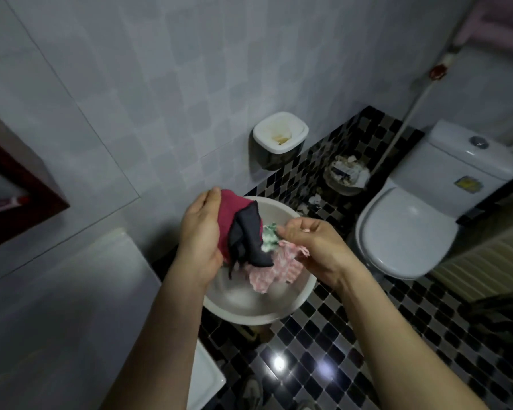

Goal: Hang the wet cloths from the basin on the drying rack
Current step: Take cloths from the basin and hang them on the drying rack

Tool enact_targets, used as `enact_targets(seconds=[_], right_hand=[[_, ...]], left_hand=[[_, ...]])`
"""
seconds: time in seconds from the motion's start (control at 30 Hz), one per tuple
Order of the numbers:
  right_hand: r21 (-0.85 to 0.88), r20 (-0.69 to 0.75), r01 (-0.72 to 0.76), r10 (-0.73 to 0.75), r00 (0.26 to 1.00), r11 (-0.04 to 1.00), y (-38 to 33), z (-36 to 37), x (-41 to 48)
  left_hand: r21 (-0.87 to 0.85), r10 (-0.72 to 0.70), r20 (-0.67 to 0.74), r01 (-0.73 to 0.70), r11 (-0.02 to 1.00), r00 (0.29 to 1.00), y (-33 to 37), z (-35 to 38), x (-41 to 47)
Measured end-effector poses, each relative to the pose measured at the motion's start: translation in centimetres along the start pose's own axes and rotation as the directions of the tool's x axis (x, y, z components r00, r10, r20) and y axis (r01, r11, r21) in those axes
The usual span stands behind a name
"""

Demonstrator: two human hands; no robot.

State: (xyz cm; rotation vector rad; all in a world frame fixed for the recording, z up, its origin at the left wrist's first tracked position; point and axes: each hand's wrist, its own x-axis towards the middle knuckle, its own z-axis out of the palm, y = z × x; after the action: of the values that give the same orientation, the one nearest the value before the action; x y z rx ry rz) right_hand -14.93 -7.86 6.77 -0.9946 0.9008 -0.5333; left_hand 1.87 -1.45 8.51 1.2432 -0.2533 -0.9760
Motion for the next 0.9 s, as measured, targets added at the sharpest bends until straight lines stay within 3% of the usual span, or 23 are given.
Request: enact_targets(seconds=[0.07,0.13,0.23,0.33,0.47,0.53,0.63,0.7,0.83,0.9], right_hand=[[-0.252,0.008,0.068,-0.068,0.998,0.965,-1.0,-0.2,-1.3],[-0.381,0.058,0.115,-0.1,0.993,0.917,-2.3,-0.3,-2.9],[-0.352,0.039,0.166,-0.163,0.986,0.921,-4.3,-1.1,-5.5],[-0.333,-0.085,0.152,-0.191,0.978,0.931,-4.8,-2.2,-7.8],[-0.255,-0.233,0.095,-0.156,0.96,0.962,-4.7,-4.3,-11.8],[-0.214,-0.182,0.091,-0.131,0.975,0.973,-4.8,-5.4,-14.2],[-0.351,-0.131,0.09,-0.144,0.981,0.932,-4.8,-8.0,-18.5],[-0.427,-0.198,0.084,-0.184,0.963,0.9,-4.3,-10.4,-22.2],[-0.41,-0.25,0.046,-0.161,0.955,0.911,-3.5,-14.5,-28.4],[-0.276,-0.309,0.014,-0.102,0.946,0.961,-2.7,-16.7,-32.1]], left_hand=[[0.16,0.034,0.122,-0.053,0.986,0.992,1.2,0.9,-1.6],[0.277,-0.016,0.273,-0.063,0.959,0.962,1.8,1.5,-3.1],[0.286,-0.112,0.45,-0.024,0.958,0.886,1.8,3.1,-5.0],[0.227,-0.126,0.539,0.001,0.974,0.833,1.1,5.2,-6.6],[0.323,-0.008,0.551,-0.204,0.924,0.834,-1.0,8.6,-8.6],[0.372,0.063,0.576,-0.329,0.868,0.815,-2.1,9.9,-9.5],[0.409,0.121,0.668,-0.498,0.764,0.735,-3.7,13.0,-12.2],[0.419,0.113,0.746,-0.594,0.687,0.656,-5.0,15.6,-15.1],[0.373,0.074,0.841,-0.674,0.638,0.536,-6.7,19.0,-19.3],[0.373,0.014,0.859,-0.645,0.667,0.512,-8.2,20.9,-22.0]])
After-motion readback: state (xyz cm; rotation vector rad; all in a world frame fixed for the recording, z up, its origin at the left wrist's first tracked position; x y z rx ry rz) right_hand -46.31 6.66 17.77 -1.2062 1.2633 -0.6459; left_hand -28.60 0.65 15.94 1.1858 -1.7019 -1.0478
